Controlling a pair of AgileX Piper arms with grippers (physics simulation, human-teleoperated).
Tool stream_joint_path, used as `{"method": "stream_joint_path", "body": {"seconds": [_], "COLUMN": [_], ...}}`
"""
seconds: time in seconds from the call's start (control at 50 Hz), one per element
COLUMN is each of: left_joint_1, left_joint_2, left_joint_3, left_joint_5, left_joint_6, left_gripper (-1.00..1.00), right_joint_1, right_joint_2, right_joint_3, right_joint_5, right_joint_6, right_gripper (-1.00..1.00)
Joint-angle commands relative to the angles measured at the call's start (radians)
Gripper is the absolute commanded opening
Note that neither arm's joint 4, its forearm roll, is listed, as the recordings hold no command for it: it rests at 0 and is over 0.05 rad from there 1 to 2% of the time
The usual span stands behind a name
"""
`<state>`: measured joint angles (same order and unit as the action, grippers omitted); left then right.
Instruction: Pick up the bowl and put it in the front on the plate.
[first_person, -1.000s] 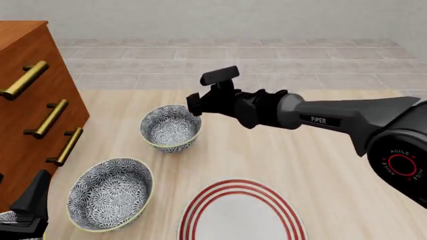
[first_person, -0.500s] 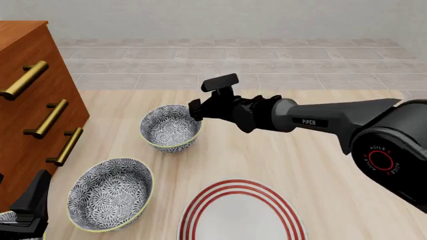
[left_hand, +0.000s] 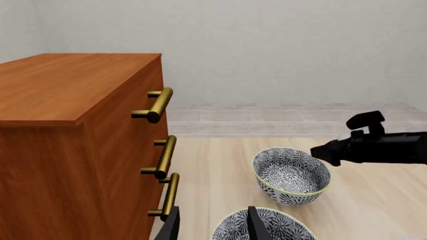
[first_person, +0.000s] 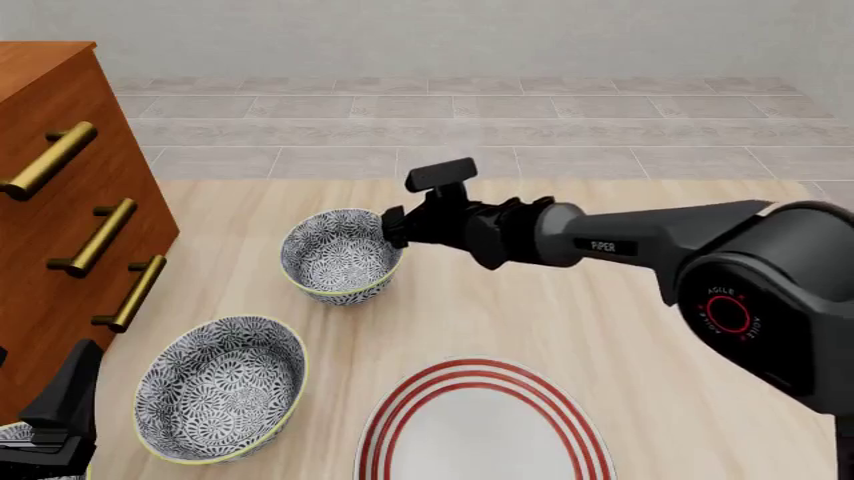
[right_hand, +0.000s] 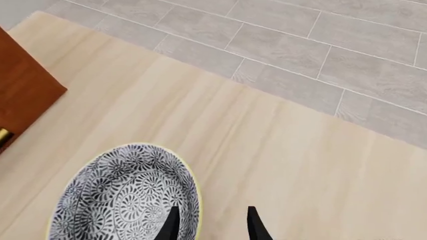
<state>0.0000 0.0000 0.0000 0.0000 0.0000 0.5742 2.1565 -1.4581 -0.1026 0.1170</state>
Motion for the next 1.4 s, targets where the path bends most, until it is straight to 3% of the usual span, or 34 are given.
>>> {"method": "stream_joint_path", "body": {"seconds": [0.02, 1.22, 1.24, 1.4], "left_joint_1": [0.0, 0.0, 0.0, 0.0], "left_joint_2": [0.0, 0.0, 0.0, 0.0], "left_joint_3": [0.0, 0.0, 0.0, 0.0], "left_joint_5": [0.0, 0.0, 0.0, 0.0], "left_joint_6": [0.0, 0.0, 0.0, 0.0], "left_gripper": [1.0, 1.0, 1.0, 1.0], "right_joint_1": [0.001, 0.03, 0.022, 0.02], "right_joint_2": [0.023, 0.112, 0.115, 0.089], "right_joint_3": [-0.021, -0.088, -0.096, -0.069], "right_joint_5": [0.014, 0.055, 0.063, 0.042], "right_joint_6": [0.007, 0.033, 0.03, 0.03], "right_gripper": [1.0, 1.0, -1.0, -1.0]}}
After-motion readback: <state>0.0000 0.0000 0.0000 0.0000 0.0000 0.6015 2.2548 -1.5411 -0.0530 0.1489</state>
